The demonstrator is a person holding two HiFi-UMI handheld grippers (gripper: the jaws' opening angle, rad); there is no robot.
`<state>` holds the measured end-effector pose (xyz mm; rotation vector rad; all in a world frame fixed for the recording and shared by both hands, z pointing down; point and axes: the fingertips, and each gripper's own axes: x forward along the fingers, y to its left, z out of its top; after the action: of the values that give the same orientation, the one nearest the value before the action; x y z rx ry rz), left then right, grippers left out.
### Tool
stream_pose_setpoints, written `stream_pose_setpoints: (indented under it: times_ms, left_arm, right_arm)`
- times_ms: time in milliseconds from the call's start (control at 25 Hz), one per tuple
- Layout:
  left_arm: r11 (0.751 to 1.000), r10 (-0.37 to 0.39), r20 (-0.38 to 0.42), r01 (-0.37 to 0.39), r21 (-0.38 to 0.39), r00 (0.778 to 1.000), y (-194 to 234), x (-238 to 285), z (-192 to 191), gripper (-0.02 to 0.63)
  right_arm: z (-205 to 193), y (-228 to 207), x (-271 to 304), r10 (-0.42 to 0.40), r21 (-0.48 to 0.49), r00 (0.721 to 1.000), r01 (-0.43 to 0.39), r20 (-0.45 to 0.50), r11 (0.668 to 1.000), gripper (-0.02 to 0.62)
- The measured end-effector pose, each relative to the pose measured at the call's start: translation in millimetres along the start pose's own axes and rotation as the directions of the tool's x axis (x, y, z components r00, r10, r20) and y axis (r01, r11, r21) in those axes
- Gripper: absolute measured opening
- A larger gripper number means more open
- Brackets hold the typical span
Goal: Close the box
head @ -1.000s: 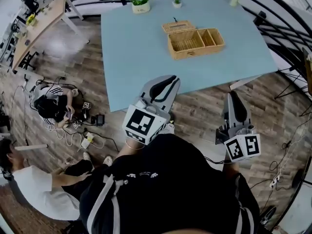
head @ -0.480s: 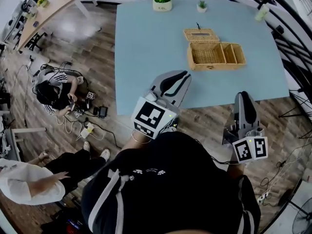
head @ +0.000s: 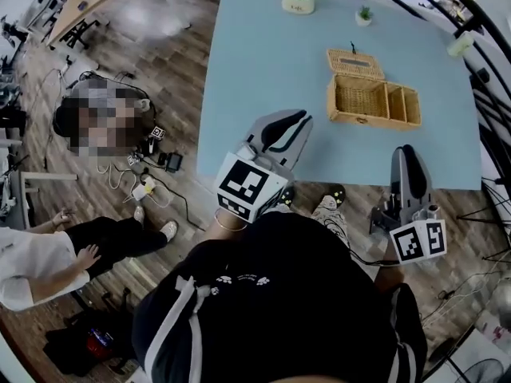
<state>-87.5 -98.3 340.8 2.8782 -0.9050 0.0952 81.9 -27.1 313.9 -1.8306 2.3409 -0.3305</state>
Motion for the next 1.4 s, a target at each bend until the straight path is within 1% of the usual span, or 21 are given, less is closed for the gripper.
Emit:
stream_pose_setpoints:
  times_ms: [160,280,360,480,640,720,800,880,1040,1200,1320,1400]
  left_arm:
    - [0.996,0.077,-0.018,-0.077,-0.033,0.997,10,3,-4,0.02]
    - [0.991,0.126,-0.035,-0.127,-0.043,0.991,10,9,-6,0.021]
    - [0.987,0.154,-0.044,-0.155,-0.045,0.987,8,20,-8,0.021]
    - [0.979,0.189,-0.052,-0.193,-0.067,0.981,1,43,-8,0.021]
    - [0.969,0.232,-0.067,-0.236,-0.067,0.971,-5,72,-10,0.027]
    - [0.964,0.248,-0.077,-0.254,-0.081,0.966,-7,87,-10,0.036]
    - [0.957,0.268,-0.091,-0.276,-0.089,0.959,-8,101,-11,0.062]
    - [0.947,0.297,-0.093,-0.305,-0.104,0.95,-9,110,-12,0.069]
    - [0.92,0.345,-0.102,-0.357,-0.158,0.933,-11,118,-19,0.072]
    - [0.896,0.374,-0.124,-0.392,-0.207,0.919,-8,120,-27,0.081]
    - [0.887,0.388,-0.134,-0.409,-0.216,0.912,-2,120,-28,0.091]
    - [0.883,0.392,-0.137,-0.414,-0.221,0.91,1,116,-29,0.094]
  right_arm:
    - [3,-8,19,0.081,-0.013,0.996,-0.082,-0.024,0.997,0.08]
    - [5,-20,31,0.137,-0.014,0.989,-0.138,-0.052,0.99,0.08]
    - [9,-35,36,0.165,-0.016,0.984,-0.166,-0.064,0.986,0.083]
    - [12,-64,42,0.201,-0.011,0.976,-0.202,-0.082,0.979,0.087]
    - [17,-100,49,0.243,0.006,0.964,-0.244,-0.111,0.97,0.093]
    - [21,-118,54,0.261,0.018,0.958,-0.261,-0.12,0.965,0.097]
    - [24,-136,59,0.275,0.025,0.953,-0.274,-0.131,0.961,0.097]
    - [27,-151,65,0.293,0.025,0.945,-0.293,-0.143,0.956,0.099]
    - [25,-171,74,0.343,0.029,0.924,-0.343,-0.172,0.939,0.107]
    - [19,-184,91,0.397,0.047,0.893,-0.397,-0.211,0.917,0.107]
    - [13,-189,104,0.43,0.056,0.867,-0.431,-0.25,0.901,0.11]
    - [10,-188,108,0.442,0.062,0.858,-0.442,-0.262,0.895,0.11]
